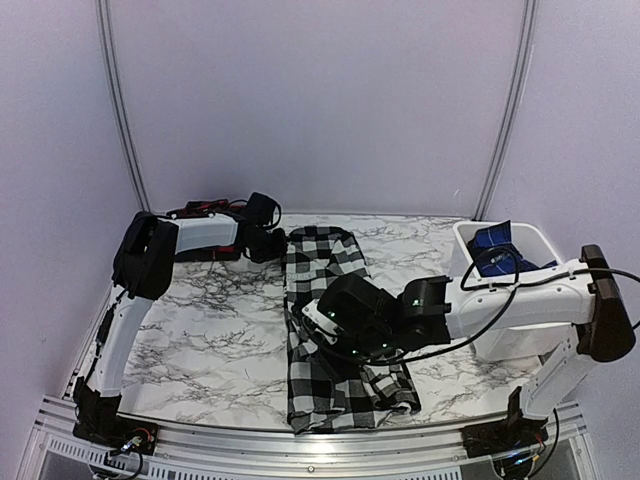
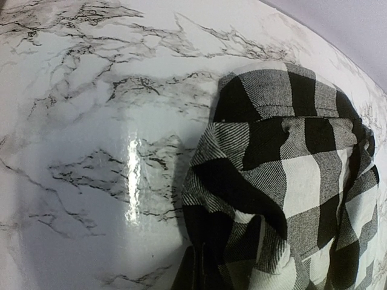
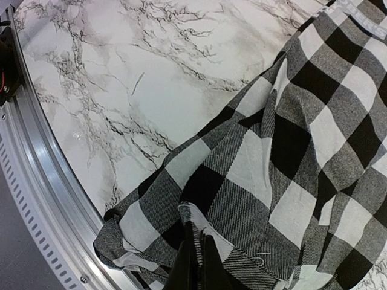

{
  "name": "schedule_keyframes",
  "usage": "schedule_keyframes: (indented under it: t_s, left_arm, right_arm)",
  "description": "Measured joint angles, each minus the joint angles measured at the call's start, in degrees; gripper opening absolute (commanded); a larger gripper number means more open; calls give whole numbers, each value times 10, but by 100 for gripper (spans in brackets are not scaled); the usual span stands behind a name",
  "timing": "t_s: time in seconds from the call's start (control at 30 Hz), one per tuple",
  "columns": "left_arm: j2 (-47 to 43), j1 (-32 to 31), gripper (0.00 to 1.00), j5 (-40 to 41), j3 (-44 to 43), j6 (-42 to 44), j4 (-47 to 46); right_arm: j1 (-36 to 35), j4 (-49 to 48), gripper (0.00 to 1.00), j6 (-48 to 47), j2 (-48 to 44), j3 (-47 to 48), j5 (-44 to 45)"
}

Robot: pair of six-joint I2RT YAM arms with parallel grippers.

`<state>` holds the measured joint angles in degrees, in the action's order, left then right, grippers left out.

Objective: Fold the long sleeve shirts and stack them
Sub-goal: Fold the sleeve of the rectangle-folded shirt.

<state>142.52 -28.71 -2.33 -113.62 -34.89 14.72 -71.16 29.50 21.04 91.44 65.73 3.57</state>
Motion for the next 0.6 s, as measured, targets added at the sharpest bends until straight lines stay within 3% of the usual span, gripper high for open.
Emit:
schedule_keyframes:
  t_s: [0.23, 0.4, 0.6]
  left_arm:
    - [0, 2, 3, -4, 0, 3, 0]
    - [0, 3, 10, -8, 0, 8, 1]
    - [0, 7, 31, -18, -8, 17, 10]
  right_arm:
    - [0, -18, 0, 13, 32, -7, -7]
    - [0, -27, 6, 21, 41, -23, -11]
    - [0, -39, 33, 32, 48, -26, -17]
